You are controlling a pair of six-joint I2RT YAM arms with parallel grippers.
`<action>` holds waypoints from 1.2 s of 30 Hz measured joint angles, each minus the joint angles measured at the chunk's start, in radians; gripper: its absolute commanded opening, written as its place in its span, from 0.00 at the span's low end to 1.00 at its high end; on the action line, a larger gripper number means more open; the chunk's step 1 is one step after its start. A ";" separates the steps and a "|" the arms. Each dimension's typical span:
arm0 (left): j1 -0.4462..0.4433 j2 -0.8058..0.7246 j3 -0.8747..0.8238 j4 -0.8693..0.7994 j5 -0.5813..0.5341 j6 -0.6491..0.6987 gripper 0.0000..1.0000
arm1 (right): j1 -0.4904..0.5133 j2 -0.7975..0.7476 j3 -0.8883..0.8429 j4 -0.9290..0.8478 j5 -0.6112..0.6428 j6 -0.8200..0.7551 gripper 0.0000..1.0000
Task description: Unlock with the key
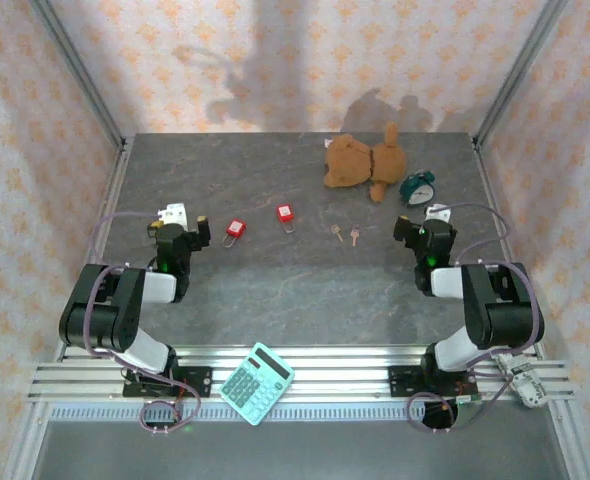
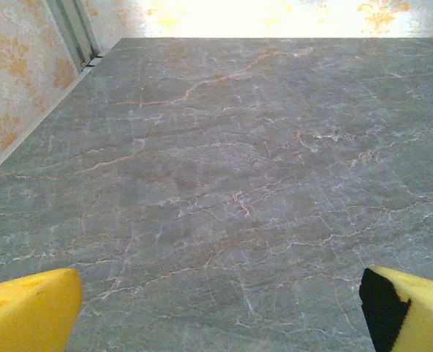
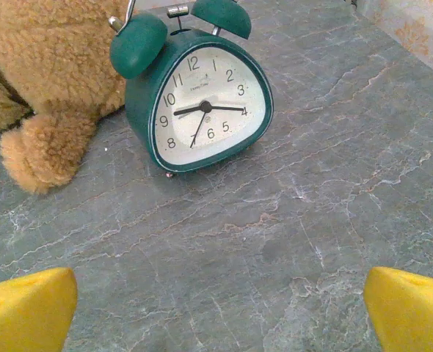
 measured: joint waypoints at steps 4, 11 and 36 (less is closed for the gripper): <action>0.000 0.000 0.000 -0.001 0.005 0.000 1.00 | 0.000 0.000 0.000 0.000 0.000 0.000 0.99; -0.001 0.000 0.000 -0.001 0.008 0.001 1.00 | 0.000 0.000 0.000 0.000 0.000 0.000 0.99; 0.000 0.000 0.001 -0.003 0.019 0.000 1.00 | 0.000 0.000 0.000 0.000 -0.001 0.000 0.99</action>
